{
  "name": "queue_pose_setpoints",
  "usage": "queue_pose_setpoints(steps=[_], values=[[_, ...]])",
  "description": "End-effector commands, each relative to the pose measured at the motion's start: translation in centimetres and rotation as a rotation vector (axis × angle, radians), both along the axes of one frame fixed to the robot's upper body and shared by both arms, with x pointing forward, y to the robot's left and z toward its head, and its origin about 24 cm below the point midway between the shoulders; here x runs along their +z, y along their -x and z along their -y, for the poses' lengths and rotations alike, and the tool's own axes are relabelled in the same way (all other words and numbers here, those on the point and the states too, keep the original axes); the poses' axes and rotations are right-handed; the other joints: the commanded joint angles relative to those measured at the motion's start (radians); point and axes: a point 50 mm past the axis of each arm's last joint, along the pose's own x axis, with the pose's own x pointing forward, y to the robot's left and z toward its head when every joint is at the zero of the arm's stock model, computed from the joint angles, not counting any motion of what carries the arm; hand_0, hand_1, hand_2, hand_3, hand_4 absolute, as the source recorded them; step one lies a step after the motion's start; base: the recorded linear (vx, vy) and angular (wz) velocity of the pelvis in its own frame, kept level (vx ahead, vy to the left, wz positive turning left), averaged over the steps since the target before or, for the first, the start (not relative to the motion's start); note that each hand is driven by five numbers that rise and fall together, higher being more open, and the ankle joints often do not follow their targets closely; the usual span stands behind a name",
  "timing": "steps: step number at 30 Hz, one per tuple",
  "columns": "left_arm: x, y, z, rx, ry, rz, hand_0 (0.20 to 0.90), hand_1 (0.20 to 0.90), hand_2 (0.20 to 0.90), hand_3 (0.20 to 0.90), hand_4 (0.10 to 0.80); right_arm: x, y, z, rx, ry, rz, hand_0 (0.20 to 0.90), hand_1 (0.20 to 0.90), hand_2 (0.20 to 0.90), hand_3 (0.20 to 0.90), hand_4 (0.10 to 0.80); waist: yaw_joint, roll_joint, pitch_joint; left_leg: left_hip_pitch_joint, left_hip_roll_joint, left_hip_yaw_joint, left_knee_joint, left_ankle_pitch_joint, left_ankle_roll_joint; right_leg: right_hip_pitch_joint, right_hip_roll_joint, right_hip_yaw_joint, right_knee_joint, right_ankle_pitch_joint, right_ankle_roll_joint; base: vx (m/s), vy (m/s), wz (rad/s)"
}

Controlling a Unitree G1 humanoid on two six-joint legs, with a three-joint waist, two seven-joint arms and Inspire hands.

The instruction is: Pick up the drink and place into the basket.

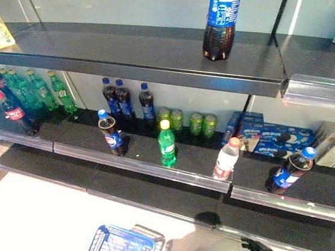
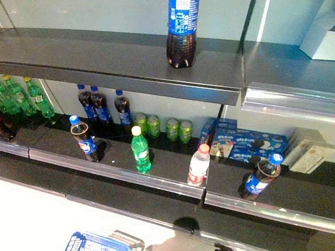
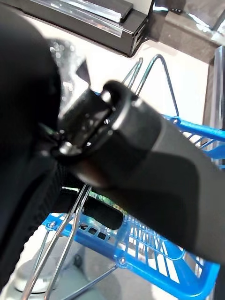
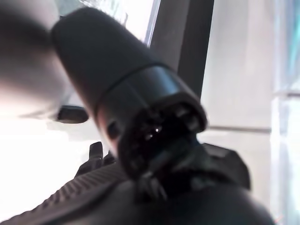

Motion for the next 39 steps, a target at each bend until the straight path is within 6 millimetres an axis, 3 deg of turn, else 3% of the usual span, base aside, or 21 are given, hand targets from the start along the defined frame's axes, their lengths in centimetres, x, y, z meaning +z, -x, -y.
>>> queue_pose_setpoints(steps=[1, 7, 8, 9, 12, 20, 27, 39], values=[[1.3, -4.0, -0.7, -0.051, -0.055, 0.169, 0.3, 0.3, 0.3, 0.2, 0.1, 5.8, -6.4, -3.3, 0.287, -0.114, 0.326, 0.9, 0.9, 0.9, 0.9, 0.8, -0.028, -0.038, 0.014, -0.02, -0.034, -0.042, 0.016, 0.006, 0.035, 0.047, -0.078, -0.051, 0.026, -0.014, 0.051, 0.018, 0.038, 0.02], [1.3, -2.8, -1.1, -0.034, -0.062, 0.157, 0.3, 0.3, 0.3, 0.2, 0.1, 11.0, -8.0, -3.5, 0.448, -0.126, 0.568, 0.9, 0.9, 0.9, 0.9, 0.8, -0.036, -0.039, 0.001, -0.008, -0.036, -0.028, 0.009, -0.001, 0.04, 0.053, -0.085, -0.05, 0.025, -0.019, 0.059, 0.005, 0.019, 0.01], [1.2, -2.3, -1.0, -0.025, -0.063, 0.149, 0.3, 0.3, 0.3, 0.2, 0.1, 13.6, -8.9, -3.7, 0.483, -0.139, 0.697, 0.9, 0.9, 0.9, 0.9, 0.8, -0.039, -0.039, -0.006, -0.003, -0.036, -0.02, 0.006, -0.005, 0.042, 0.057, -0.087, -0.047, 0.023, -0.021, 0.062, 0.026, 0.046, 0.01], [1.2, -2.1, -0.8, -0.021, -0.061, 0.146, 0.3, 0.3, 0.3, 0.2, 0.1, 15.1, -9.3, -3.7, 0.485, -0.147, 0.766, 0.9, 0.9, 0.9, 0.9, 0.8, -0.041, -0.039, -0.01, 0.0, -0.036, -0.016, 0.004, -0.008, 0.044, 0.059, -0.088, -0.044, 0.021, -0.022, 0.064, 0.031, 0.054, 0.0], [1.0, -1.8, -0.4, -0.003, -0.054, 0.137, 0.3, 0.3, 0.3, 0.2, 0.1, 19.2, -10.1, -3.6, 0.444, -0.21, 0.973, 0.9, 0.9, 0.9, 0.9, 0.8, -0.051, -0.037, -0.021, 0.007, -0.035, 0.0, 0.004, -0.014, 0.047, 0.059, -0.089, -0.03, 0.018, -0.022, 0.068, 0.025, 0.043, -0.04], [0.6, -1.3, 1.1, 0.024, -0.035, 0.133, 0.3, 0.3, 0.3, 0.2, 0.1, 25.2, -10.1, -2.4, 0.246, -0.117, 1.405, 0.9, 0.9, 0.9, 0.9, 0.8, -0.069, -0.024, -0.039, 0.018, -0.026, 0.034, 0.006, -0.028, 0.054, 0.057, -0.09, -0.005, 0.015, -0.028, 0.069, 0.014, 0.025, -0.05], [0.5, -0.4, 1.5, 0.026, -0.033, 0.116, 0.3, 0.3, 0.3, 0.2, 0.1, 27.3, -9.3, -0.6, 0.053, -0.031, 1.58, 0.9, 0.9, 0.9, 0.9, 0.8, -0.077, -0.019, -0.044, 0.024, -0.021, 0.05, 0.009, -0.032, 0.053, 0.058, -0.089, 0.004, 0.014, -0.03, 0.068, 0.018, 0.005, -0.06], [0.5, -0.8, 1.8, 0.004, -0.025, 0.135, 0.3, 0.3, 0.3, 0.2, 0.1, 25.1, -9.5, -0.5, -0.003, -0.004, 1.462, 0.9, 0.9, 0.9, 0.9, 0.8, -0.076, -0.018, -0.021, 0.006, -0.027, 0.046, 0.055, -0.047, 0.055, 0.054, -0.091, 0.005, 0.034, -0.042, 0.061, 0.005, 0.0, -0.03]])
